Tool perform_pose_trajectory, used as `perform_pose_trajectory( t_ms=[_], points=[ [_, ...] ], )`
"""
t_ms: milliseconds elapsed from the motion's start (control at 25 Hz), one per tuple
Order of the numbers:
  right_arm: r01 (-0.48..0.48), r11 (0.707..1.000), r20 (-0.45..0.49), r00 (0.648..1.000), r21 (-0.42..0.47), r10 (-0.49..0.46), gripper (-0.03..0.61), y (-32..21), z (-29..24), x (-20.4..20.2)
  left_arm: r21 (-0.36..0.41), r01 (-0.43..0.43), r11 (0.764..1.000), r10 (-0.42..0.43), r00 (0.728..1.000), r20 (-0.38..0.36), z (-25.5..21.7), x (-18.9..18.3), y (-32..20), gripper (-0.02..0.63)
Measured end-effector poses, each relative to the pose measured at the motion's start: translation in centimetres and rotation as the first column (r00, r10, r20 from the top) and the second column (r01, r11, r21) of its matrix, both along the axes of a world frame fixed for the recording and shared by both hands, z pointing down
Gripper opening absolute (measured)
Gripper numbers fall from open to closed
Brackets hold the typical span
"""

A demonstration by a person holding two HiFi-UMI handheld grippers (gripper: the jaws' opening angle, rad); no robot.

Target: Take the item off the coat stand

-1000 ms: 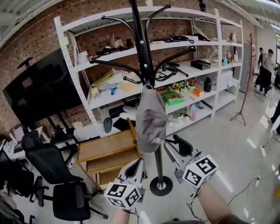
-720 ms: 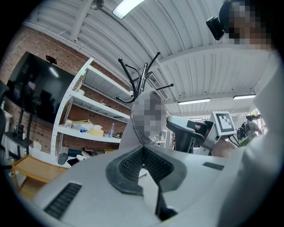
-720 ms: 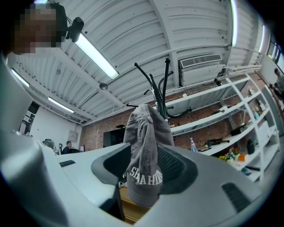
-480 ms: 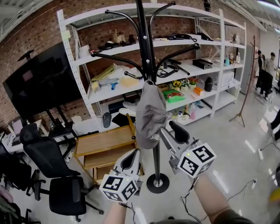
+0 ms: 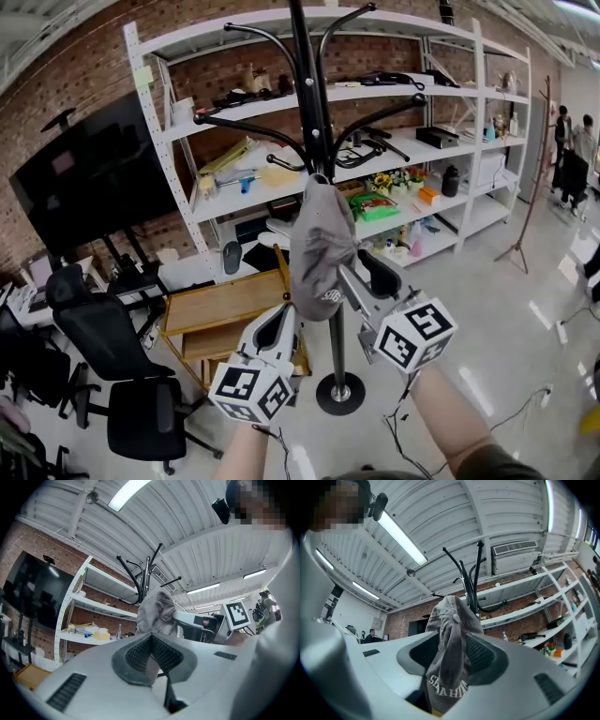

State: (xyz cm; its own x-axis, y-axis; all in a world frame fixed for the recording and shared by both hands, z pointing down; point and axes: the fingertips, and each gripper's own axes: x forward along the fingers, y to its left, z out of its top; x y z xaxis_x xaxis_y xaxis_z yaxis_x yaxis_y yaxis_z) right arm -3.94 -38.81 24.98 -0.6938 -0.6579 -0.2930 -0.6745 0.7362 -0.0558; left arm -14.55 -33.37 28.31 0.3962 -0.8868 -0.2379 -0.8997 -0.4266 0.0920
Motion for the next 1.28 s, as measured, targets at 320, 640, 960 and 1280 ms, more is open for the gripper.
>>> perform_pose_trajectory(
  t_ms=[320, 640, 960, 1280],
  points=[
    [0.022, 1.000, -0.064, 0.998, -0.014, -0.023, 0.170, -1.0, -0.3, -1.3, 0.019, 0.008, 1.000, -0.007, 1.000, -0.022, -0.9, 0.0, -0.6, 0.008],
    [-0.029, 1.000, -0.049, 0.998, -0.004, 0.029, 0.059, -1.7, -0.8, -1.1, 0.012, 0.006, 1.000, -0.006, 1.000, -0.016, -0.6, -0.2, -0.9, 0.008],
    [-0.064, 0.998, 0.013, 0.998, 0.017, 0.064, 0.033, -2.2, -1.5, -0.6, 0.018, -0.003, 1.000, 0.003, 1.000, 0.001, -0.5, -0.5, -1.5, 0.008],
    [-0.055, 0.995, 0.083, 0.995, 0.077, 0.049, 0.032, -1.8, -3.5, 0.0, 0.025, -0.006, 1.000, 0.006, 1.000, 0.000, -0.7, -1.0, -2.1, 0.008]
  ],
)
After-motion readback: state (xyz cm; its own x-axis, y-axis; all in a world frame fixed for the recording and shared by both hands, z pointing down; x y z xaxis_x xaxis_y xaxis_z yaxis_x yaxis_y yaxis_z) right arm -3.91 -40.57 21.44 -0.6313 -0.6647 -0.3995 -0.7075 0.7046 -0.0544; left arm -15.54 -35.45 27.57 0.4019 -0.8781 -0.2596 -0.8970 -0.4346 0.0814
